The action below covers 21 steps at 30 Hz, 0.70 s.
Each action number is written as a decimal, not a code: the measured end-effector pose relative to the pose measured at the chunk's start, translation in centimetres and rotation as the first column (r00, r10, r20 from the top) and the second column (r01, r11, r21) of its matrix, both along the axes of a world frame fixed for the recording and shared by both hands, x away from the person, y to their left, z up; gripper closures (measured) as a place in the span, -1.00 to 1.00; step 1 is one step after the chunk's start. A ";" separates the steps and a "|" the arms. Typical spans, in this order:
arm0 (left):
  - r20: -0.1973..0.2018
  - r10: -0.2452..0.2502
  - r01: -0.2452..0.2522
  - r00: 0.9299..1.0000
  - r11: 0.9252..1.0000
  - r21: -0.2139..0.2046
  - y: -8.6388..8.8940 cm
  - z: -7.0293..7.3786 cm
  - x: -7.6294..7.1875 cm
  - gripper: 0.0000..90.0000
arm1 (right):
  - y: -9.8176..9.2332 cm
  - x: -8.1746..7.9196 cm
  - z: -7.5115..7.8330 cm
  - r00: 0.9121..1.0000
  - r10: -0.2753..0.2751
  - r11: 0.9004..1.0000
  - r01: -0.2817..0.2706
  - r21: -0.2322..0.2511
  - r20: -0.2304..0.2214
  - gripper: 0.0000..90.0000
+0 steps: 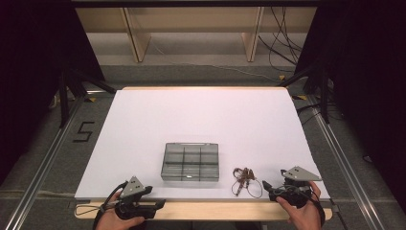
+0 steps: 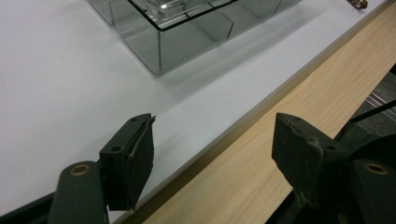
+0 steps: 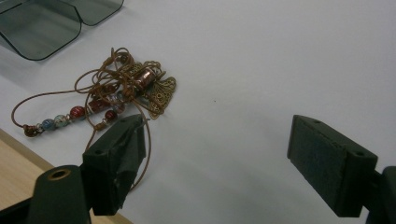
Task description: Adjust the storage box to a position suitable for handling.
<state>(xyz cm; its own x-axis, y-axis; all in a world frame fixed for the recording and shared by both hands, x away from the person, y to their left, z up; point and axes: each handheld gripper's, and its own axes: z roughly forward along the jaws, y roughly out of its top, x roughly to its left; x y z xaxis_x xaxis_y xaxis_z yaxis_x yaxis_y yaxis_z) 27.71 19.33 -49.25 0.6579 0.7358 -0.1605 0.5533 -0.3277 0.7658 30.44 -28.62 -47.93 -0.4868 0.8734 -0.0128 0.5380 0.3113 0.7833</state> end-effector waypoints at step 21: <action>-0.011 0.004 -0.004 1.000 1.000 0.007 0.1 0.0 0.0 -0.35 | 0.1 -0.2 0.1 0.999 -0.030 0.998 0.032 0.053 -0.024 -0.55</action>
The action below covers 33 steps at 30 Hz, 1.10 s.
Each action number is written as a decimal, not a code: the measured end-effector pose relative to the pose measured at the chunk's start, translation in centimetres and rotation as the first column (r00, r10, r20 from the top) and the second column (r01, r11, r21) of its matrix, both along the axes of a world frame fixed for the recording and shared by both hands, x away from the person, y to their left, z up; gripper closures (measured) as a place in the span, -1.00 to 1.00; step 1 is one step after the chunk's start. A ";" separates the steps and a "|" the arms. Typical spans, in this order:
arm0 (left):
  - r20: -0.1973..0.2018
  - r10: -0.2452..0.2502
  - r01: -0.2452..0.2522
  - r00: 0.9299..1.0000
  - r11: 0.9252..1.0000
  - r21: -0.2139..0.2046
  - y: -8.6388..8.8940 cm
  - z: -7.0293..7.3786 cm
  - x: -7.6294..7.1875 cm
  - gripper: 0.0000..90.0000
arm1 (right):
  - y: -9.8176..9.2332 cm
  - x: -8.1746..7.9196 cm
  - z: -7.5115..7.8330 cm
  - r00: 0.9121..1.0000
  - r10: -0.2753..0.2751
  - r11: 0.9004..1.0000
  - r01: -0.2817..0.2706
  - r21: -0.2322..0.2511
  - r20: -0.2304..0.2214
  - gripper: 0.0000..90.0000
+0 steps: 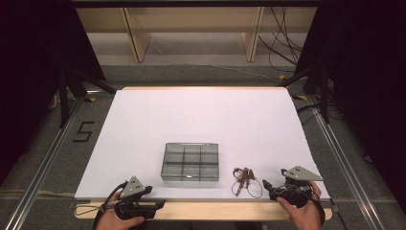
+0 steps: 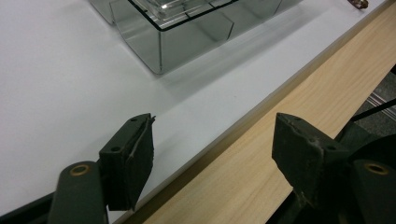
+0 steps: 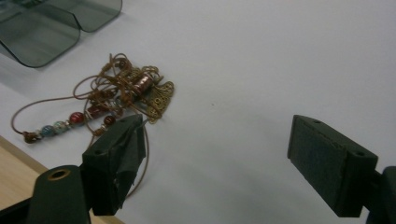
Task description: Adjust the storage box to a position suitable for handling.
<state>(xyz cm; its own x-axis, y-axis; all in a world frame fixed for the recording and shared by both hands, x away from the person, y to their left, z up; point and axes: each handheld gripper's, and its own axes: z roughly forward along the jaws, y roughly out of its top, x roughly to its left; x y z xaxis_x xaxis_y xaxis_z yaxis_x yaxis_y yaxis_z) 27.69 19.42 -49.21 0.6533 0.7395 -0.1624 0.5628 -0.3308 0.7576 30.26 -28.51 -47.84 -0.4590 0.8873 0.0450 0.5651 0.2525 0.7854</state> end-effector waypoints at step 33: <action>0.018 0.056 -0.056 0.998 0.998 0.015 1.5 1.0 2.8 -0.03 | 4.4 1.7 2.0 0.977 0.205 0.978 -0.208 0.036 0.060 0.76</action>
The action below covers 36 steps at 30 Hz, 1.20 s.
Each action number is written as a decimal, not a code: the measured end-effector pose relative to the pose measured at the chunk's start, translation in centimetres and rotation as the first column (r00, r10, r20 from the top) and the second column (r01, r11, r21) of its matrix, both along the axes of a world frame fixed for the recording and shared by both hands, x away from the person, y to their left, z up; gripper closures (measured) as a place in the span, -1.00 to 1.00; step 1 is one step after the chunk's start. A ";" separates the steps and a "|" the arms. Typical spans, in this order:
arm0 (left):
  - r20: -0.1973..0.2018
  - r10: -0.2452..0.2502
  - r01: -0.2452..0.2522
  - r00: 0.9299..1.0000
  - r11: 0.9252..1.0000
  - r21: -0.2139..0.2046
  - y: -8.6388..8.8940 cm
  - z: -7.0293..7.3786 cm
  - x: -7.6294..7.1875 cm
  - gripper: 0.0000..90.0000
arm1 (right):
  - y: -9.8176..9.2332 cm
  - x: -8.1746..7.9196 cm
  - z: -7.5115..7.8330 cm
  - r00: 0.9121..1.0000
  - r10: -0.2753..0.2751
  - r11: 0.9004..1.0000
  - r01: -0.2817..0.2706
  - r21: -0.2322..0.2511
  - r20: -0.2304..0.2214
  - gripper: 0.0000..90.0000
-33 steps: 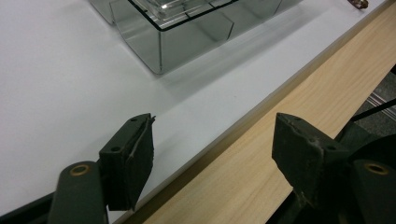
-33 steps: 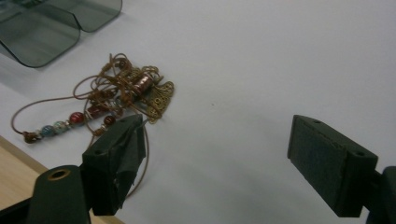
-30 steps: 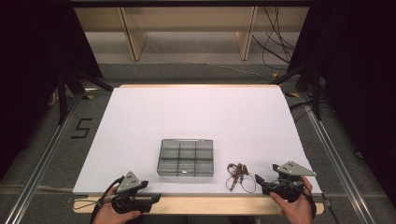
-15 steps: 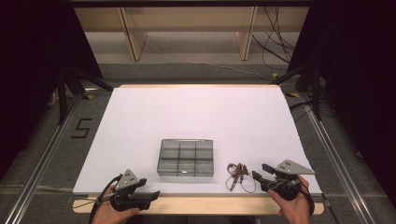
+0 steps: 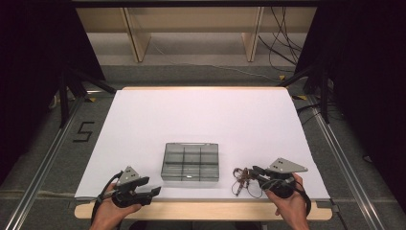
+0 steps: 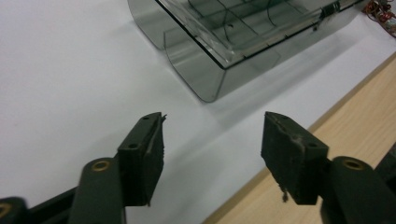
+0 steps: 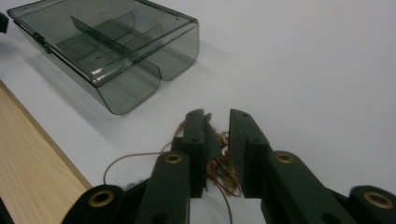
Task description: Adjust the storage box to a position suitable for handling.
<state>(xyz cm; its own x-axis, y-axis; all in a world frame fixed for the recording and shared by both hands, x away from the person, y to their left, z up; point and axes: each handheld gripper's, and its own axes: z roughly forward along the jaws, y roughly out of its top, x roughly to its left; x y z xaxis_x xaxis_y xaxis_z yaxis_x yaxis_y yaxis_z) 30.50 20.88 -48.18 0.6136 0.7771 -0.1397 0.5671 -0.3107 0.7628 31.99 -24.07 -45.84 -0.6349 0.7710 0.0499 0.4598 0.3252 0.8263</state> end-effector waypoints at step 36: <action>0.003 0.000 -0.001 1.000 0.999 0.046 -1.3 -0.6 7.1 0.98 | 6.6 5.1 -1.3 0.987 0.133 0.986 -0.141 -0.090 -0.087 1.00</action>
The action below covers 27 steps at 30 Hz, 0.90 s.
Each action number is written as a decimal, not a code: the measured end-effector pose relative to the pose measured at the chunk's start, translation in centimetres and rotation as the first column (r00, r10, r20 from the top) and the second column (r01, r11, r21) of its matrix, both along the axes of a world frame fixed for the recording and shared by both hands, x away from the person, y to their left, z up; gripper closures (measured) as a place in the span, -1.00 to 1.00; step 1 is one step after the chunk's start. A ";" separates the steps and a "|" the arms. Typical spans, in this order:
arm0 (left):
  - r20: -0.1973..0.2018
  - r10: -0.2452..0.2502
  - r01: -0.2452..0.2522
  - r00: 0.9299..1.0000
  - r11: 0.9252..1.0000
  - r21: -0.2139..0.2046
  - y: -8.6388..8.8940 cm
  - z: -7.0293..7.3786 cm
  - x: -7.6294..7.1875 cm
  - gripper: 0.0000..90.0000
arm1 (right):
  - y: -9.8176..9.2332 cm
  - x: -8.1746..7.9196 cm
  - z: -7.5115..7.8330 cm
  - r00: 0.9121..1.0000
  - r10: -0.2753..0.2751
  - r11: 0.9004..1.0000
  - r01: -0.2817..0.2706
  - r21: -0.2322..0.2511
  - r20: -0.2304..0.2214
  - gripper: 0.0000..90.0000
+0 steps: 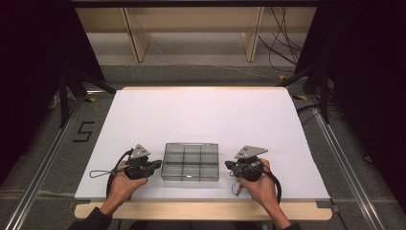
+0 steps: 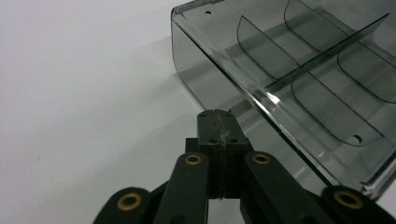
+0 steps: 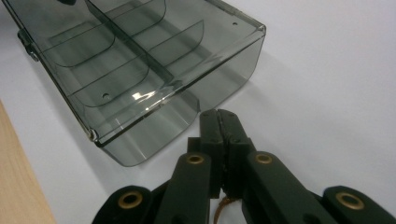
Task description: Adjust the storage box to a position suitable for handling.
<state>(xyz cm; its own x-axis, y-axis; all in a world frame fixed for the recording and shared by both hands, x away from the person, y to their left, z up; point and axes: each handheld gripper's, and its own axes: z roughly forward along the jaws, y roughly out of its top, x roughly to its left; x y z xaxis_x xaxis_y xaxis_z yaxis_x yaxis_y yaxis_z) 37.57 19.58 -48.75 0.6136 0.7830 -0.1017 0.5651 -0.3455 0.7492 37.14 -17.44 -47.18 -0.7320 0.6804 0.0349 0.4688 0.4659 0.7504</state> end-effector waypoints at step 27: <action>0.012 -0.028 0.028 1.000 1.000 0.013 -1.0 -0.2 -0.4 0.98 | 1.4 0.5 -0.9 1.000 0.016 1.000 -0.017 -0.025 -0.027 1.00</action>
